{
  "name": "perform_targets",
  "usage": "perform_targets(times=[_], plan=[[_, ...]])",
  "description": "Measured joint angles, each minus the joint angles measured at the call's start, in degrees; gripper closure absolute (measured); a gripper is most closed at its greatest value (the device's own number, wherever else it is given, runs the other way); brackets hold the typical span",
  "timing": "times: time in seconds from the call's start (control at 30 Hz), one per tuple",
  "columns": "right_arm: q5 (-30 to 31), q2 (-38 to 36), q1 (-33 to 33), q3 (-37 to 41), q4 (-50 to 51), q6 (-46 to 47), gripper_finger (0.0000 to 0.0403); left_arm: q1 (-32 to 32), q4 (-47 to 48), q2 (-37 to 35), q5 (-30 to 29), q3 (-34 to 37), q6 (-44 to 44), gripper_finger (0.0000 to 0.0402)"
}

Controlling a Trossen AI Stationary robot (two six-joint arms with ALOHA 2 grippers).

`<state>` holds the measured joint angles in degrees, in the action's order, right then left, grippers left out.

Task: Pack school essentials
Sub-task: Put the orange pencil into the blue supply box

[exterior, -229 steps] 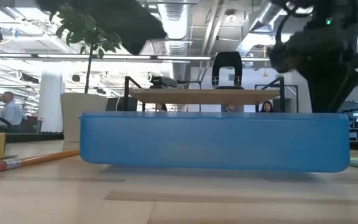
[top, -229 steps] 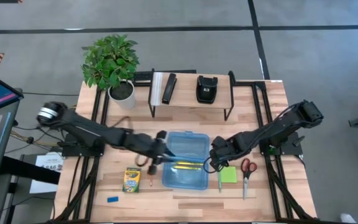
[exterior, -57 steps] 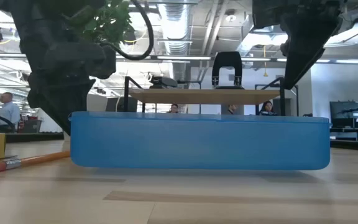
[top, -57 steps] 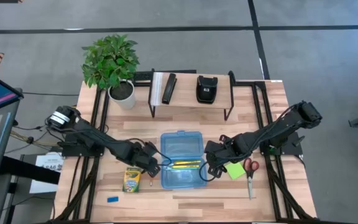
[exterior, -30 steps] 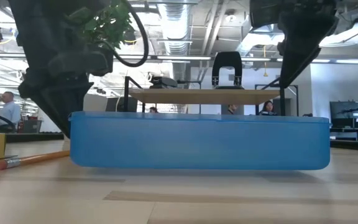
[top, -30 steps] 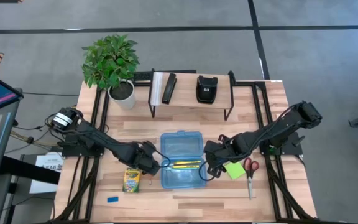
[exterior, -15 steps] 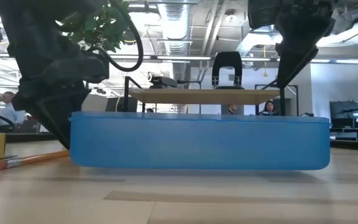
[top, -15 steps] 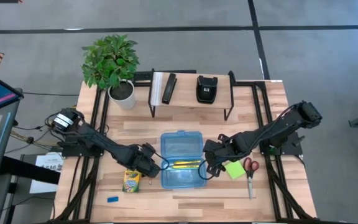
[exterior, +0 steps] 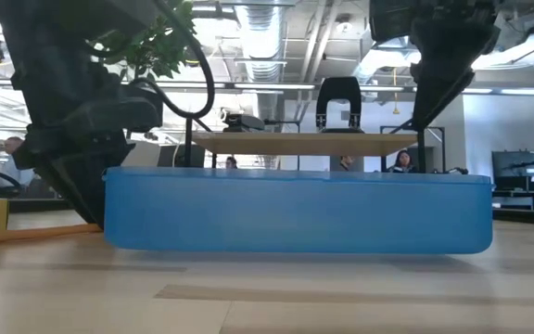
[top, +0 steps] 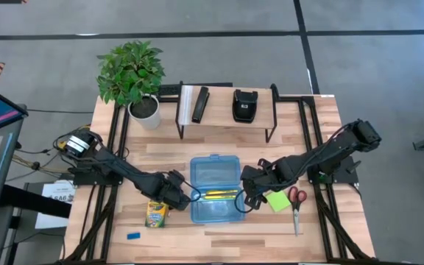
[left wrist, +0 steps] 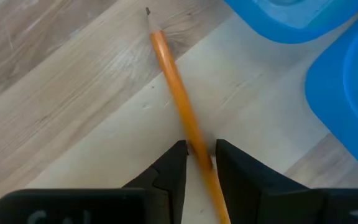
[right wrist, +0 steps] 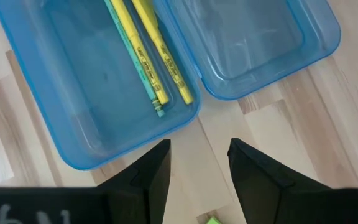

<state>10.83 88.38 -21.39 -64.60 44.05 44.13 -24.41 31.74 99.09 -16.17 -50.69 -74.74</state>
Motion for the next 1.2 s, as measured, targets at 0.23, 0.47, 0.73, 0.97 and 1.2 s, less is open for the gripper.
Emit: perform_targets(times=[0.23, 0.47, 0.73, 0.97, 1.2], plan=[[0.04, 0.0, 0.16, 0.0, -0.04, -0.21, 0.0222, 1.28, 1.28, 0.03, 1.37, -0.03, 0.4, 0.0375], [0.04, 0.0, 0.16, 0.0, -0.02, -0.21, 0.0224, 3.37, 1.63, -1.26, -1.4, 0.17, 5.02, 0.0397], [0.04, 0.0, 0.16, 0.0, 0.09, -0.2, 0.0226, 5.55, 7.36, -5.42, -8.77, 0.42, 5.71, 0.0401], [0.04, 0.0, 0.47, 0.0, 0.17, -0.67, 0.0226, 5.05, 6.35, -11.74, -12.35, 0.41, 8.03, 0.0401], [0.0, 0.0, 0.56, -1.8, 4.34, -0.67, 0.0231, 1.71, -19.66, -15.43, -7.79, 0.28, 29.74, 0.0401]])
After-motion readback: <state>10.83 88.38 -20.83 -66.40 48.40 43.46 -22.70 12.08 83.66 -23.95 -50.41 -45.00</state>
